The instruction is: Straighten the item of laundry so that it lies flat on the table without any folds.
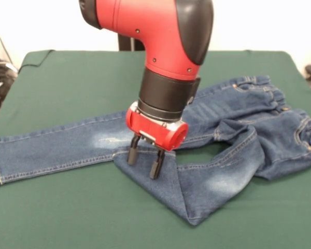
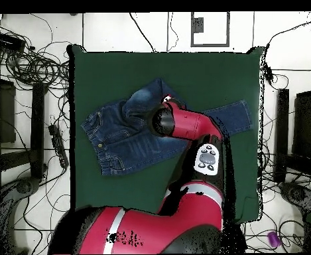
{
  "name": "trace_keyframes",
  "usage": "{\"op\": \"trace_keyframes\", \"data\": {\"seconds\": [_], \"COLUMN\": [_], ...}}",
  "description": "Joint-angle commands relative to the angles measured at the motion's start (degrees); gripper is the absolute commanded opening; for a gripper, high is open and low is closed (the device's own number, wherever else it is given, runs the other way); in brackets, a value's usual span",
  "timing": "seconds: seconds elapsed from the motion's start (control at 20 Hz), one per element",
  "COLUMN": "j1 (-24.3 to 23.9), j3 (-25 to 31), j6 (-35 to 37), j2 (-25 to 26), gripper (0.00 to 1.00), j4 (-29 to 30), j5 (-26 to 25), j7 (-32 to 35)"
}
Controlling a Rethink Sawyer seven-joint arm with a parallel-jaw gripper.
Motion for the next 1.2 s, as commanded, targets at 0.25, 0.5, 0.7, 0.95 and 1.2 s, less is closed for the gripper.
{"op": "trace_keyframes", "data": {"seconds": [0.25, 0.5, 0.7, 0.95, 1.2], "j1": [2.3, 3.5, 4.3, 5.1, 4.4], "j3": [1.8, 2.4, 2.7, 3.1, 4.8], "j6": [7.4, 11.2, 12.6, 12.8, 8.8], "j2": [-0.8, -3.4, -3.9, -4.3, -3.3], "gripper": [1.0, 1.0, 1.0, 1.0, 1.0], "j4": [3.4, 4.3, 4.0, 4.0, 4.4], "j5": [2.6, 3.9, 4.6, 5.7, 5.7], "j7": [8.4, 9.2, 9.9, 11.0, 10.1]}}
